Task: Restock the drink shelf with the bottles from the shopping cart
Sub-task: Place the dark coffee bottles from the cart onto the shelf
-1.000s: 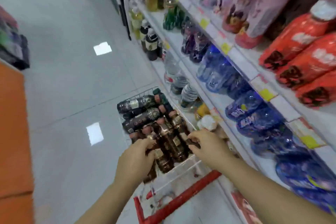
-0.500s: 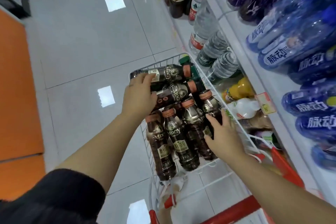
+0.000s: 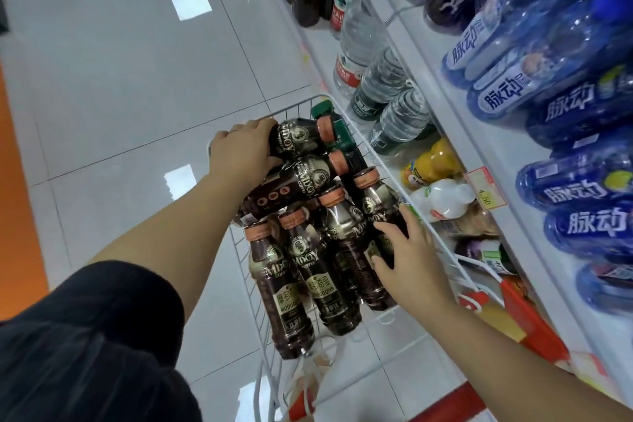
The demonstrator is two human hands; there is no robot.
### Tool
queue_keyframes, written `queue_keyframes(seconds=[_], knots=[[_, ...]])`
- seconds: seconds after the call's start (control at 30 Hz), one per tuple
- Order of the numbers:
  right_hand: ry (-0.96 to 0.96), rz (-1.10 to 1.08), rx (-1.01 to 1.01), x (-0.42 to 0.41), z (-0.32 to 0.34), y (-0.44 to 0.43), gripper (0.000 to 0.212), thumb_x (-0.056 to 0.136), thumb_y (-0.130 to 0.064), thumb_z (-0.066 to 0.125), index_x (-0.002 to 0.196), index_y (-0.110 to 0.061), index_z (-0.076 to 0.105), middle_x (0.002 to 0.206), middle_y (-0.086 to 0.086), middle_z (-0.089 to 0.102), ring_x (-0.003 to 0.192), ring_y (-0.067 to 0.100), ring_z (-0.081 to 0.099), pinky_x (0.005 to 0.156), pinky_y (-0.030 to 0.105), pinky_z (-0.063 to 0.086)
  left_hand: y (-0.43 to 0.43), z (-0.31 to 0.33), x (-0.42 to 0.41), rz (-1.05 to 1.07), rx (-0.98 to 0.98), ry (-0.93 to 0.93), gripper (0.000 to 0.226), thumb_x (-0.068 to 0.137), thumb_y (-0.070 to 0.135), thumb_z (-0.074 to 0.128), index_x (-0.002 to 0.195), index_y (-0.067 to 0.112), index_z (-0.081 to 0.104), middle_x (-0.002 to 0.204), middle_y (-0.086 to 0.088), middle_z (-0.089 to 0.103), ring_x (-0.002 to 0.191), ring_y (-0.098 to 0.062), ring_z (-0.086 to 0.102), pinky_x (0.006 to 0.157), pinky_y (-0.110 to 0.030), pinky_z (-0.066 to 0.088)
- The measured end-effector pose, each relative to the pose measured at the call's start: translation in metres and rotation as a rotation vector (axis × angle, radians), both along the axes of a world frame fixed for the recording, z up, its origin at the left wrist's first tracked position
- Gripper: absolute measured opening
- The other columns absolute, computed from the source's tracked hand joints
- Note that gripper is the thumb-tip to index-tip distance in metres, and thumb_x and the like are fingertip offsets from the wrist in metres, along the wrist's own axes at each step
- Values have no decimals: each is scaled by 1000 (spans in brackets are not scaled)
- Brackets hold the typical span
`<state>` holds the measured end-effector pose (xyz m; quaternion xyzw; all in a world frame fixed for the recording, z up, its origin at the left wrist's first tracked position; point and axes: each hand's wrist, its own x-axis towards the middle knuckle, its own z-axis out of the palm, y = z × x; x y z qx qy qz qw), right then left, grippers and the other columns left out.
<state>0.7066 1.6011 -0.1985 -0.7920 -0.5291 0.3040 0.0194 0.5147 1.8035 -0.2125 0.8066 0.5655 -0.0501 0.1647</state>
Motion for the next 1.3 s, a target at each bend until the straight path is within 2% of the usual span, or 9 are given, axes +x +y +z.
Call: queue_keyframes(seconds=[0.17, 0.33, 0.6, 0.77, 0.87, 0.97, 1.07, 1.2, 1.3], knots=[[40, -116, 199, 6, 14, 33, 42, 86, -21, 59, 127, -23, 51, 134, -4, 45, 120, 18, 46, 90, 32, 44, -35, 26, -15, 237, 38, -273, 60, 79, 42, 69, 132, 29, 43, 124, 2, 59, 114, -26, 54, 89, -43, 44], [-18, -17, 110, 6, 8, 89, 51, 87, -25, 58, 135, -21, 42, 133, 3, 50, 121, 26, 45, 92, 39, 45, -70, 58, -35, 359, 24, -446, 61, 76, 38, 72, 130, 35, 44, 122, 13, 58, 111, -15, 54, 78, -31, 39], [-288, 216, -31, 12, 5, 116, 49, 78, -41, 70, 120, -19, 59, 115, 8, 57, 106, 28, 57, 78, 34, 46, -96, 65, -47, 416, -27, -506, 60, 76, 36, 73, 129, 35, 45, 118, 15, 60, 109, -11, 53, 78, -29, 37], [-143, 159, -44, 22, 42, 102, 16, 67, -37, 71, 74, -27, 59, 96, 4, 61, 87, 26, 61, 65, 28, 46, -114, 92, -34, 367, -54, -507, 60, 77, 37, 73, 130, 35, 45, 110, 18, 60, 96, -8, 57, 71, -25, 38], [-125, 199, -32, 29, 79, 73, 27, 69, -30, 70, 60, -26, 45, 70, -5, 52, 77, 24, 58, 59, 27, 39, -126, 121, -19, 308, -63, -521, 61, 76, 39, 73, 130, 34, 46, 111, 18, 59, 102, -9, 55, 73, -25, 36], [-56, 183, 11, 46, 121, 28, 16, 66, -23, 70, 70, -19, 55, 69, -2, 53, 75, 24, 59, 58, 29, 43, -140, 156, -1, 216, -49, -541, 60, 75, 42, 74, 127, 39, 44, 113, 18, 61, 102, -15, 59, 80, -32, 46], [-6, 107, 136, 63, 174, -25, 27, 69, -21, 71, 95, -15, 65, 97, 4, 63, 93, 23, 60, 75, 31, 47, -158, 197, 23, 131, -25, -583, 62, 74, 41, 75, 128, 40, 44, 114, 19, 60, 104, -13, 57, 80, -32, 45], [81, -73, 438, 83, 264, -86, 38, 69, -15, 75, 106, -16, 65, 99, -5, 59, 94, 11, 57, 74, 3, 35, -195, 260, 66, -2, 32, -727, 62, 73, 35, 77, 128, 34, 48, 102, 23, 52, 97, -3, 48, 76, -27, 38], [70, -136, 655, 95, 336, -136, 40, 68, -12, 77, 105, -20, 65, 95, -15, 58, 87, -3, 52, 77, -2, 35, -229, 307, 99, -118, 46, -839, 59, 74, 36, 76, 125, 38, 46, 83, 16, 56, 83, -14, 55, 65, -28, 42]])
